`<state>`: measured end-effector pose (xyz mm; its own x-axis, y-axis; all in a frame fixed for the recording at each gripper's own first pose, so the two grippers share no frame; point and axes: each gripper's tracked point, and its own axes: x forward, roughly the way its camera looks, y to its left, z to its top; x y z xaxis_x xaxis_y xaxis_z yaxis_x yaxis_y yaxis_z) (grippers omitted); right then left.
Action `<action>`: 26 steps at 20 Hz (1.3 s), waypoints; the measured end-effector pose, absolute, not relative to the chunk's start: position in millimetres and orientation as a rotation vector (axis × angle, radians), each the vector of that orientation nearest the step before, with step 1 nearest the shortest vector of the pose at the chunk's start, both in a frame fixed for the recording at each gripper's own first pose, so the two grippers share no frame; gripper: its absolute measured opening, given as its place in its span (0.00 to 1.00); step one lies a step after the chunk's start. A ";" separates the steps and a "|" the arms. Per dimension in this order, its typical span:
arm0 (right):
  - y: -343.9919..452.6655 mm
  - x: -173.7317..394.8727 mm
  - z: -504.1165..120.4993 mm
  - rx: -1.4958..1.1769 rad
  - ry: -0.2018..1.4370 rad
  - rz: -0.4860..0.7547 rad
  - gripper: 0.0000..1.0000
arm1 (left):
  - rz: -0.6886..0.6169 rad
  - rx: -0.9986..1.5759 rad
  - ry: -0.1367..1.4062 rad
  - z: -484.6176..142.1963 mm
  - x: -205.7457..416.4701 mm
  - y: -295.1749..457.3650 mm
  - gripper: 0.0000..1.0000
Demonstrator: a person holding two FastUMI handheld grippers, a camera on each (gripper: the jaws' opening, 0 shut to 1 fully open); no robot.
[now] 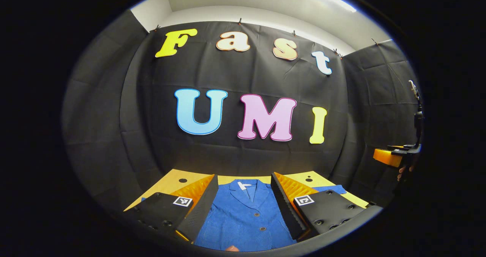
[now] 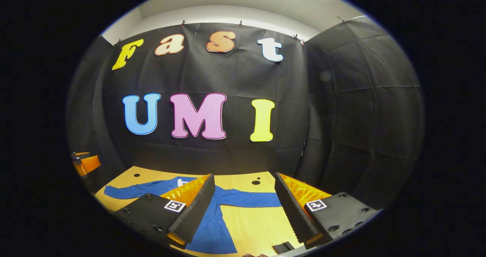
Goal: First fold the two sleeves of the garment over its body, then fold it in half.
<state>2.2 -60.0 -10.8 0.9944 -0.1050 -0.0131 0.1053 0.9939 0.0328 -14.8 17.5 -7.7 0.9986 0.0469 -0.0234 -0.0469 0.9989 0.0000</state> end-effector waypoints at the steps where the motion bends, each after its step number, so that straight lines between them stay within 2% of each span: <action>1: -62.3 5.5 -11.7 0.041 0.014 -0.101 0.94 | 0.047 0.000 0.025 -8.0 -13.9 17.8 0.80; 3: -78.6 13.5 -18.3 0.054 0.030 -0.115 0.95 | 0.050 -0.003 0.029 -10.4 -12.0 19.4 0.80; 4: -88.6 18.6 -22.4 0.060 0.042 -0.125 0.99 | 0.052 -0.007 0.033 -12.5 -10.3 19.1 0.80; 5: -100.6 26.2 -26.6 0.066 0.052 -0.139 0.99 | 0.055 -0.012 0.037 -14.2 -8.6 19.0 0.80; 6: -113.8 32.5 -32.2 0.072 0.069 -0.152 0.94 | 0.058 -0.018 0.041 -16.9 -5.9 18.0 0.80; 9: -153.3 56.9 -64.4 0.102 0.157 -0.191 0.94 | 0.065 -0.027 0.059 -23.3 4.1 12.0 0.80; 10: -167.6 69.3 -75.0 0.102 0.176 -0.203 0.99 | 0.067 -0.025 0.064 -25.9 8.9 8.3 0.80; 11: -181.8 81.1 -88.0 0.094 0.196 -0.214 0.99 | 0.067 -0.020 0.071 -28.1 14.7 3.4 0.80; 19: -266.3 189.9 -230.4 0.174 0.424 -0.231 0.99 | 0.081 0.035 0.108 -18.4 79.7 -57.1 0.80; 22: -294.5 228.6 -295.2 0.195 0.538 -0.242 0.99 | 0.104 0.054 0.185 -43.9 105.8 -75.2 0.80; 25: -308.8 242.6 -362.3 0.273 0.719 -0.249 1.00 | 0.143 0.069 0.248 -60.8 124.3 -91.6 0.80; 26: -307.7 247.7 -377.8 0.311 0.759 -0.246 0.97 | 0.148 0.070 0.260 -64.6 127.0 -96.9 0.80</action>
